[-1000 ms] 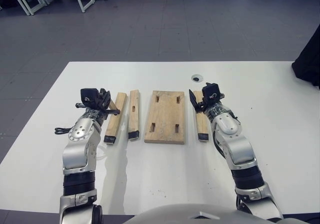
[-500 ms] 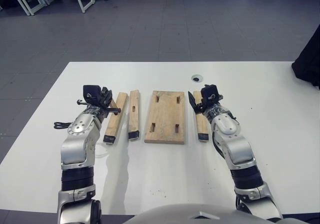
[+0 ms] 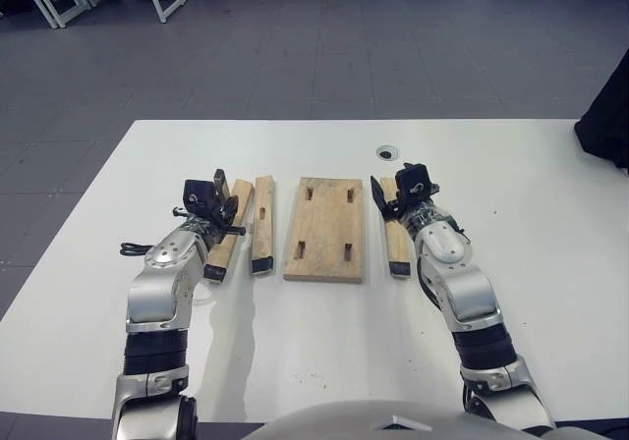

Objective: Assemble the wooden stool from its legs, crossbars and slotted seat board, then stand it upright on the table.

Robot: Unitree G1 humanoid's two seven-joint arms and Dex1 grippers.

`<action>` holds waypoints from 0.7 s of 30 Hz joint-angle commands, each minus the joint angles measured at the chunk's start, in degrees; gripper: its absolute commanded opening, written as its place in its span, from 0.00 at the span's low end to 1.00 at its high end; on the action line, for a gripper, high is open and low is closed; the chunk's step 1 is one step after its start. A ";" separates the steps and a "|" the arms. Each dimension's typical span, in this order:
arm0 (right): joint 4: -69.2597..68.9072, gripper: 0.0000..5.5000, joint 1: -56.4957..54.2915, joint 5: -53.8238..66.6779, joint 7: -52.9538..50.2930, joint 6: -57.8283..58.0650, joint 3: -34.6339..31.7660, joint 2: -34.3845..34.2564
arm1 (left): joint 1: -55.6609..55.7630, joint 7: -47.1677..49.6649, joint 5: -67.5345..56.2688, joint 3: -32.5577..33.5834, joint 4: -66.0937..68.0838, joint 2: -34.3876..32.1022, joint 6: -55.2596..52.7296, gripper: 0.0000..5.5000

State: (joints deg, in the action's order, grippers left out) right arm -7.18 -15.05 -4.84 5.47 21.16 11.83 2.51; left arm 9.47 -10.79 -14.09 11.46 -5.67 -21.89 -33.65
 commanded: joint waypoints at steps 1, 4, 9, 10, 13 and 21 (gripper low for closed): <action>-0.48 0.65 -1.66 -0.52 -0.08 -1.20 -0.51 0.01 | 2.83 1.53 0.44 2.62 -1.77 -0.36 1.73 0.31; 0.03 0.65 -1.84 -1.10 -0.56 -1.82 -0.62 0.34 | 3.30 1.91 2.22 1.91 -3.67 -0.99 2.86 0.31; 0.56 0.65 -2.31 -1.33 -0.33 -2.68 -0.44 0.42 | 4.26 2.04 2.66 2.02 -4.81 -0.28 2.55 0.31; 0.70 0.65 -2.43 -1.35 -0.31 -2.81 -0.47 0.46 | 4.31 2.04 2.69 2.06 -4.74 -0.28 2.57 0.31; 0.98 0.65 -2.55 -1.41 -0.17 -3.11 -0.48 0.48 | 4.71 2.05 2.83 1.99 -4.53 -0.31 2.54 0.31; 1.72 0.65 -2.34 -1.65 0.22 -3.55 -0.26 0.15 | 7.83 1.22 2.28 3.07 -3.33 -1.53 2.88 0.31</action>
State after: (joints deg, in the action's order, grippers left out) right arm -5.88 -16.74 -6.49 5.39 18.11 11.71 2.83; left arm 15.91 -9.41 -12.13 13.92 -9.44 -22.55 -30.97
